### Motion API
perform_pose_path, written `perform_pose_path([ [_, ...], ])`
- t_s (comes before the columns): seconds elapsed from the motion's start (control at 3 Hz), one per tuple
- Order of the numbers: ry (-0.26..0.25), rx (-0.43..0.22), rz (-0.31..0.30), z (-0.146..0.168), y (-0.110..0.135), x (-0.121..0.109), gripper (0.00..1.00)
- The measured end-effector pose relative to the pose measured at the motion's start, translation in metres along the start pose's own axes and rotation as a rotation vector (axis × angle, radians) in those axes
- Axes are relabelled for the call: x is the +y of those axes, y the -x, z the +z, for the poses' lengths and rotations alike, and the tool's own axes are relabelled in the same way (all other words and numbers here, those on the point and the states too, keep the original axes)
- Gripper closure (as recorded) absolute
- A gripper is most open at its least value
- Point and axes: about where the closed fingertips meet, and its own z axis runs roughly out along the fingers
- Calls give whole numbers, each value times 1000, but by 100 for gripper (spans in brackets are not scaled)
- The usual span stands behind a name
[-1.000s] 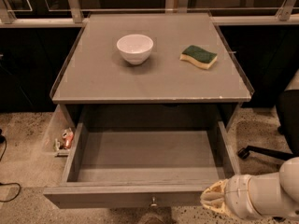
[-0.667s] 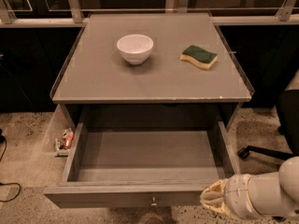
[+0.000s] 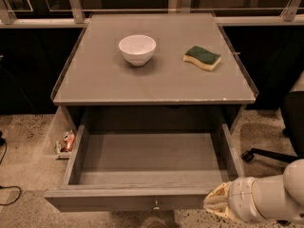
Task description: Close top drawer
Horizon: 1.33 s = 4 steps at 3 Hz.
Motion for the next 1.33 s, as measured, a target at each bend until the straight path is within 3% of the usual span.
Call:
perform_pose_path([
  [0.33,-5,4,-25,3,0,-6,11],
  [0.67,-12,10,-34,7,1,-11,15],
  [1.33,-78,51,-93,28,-3,-79,61],
])
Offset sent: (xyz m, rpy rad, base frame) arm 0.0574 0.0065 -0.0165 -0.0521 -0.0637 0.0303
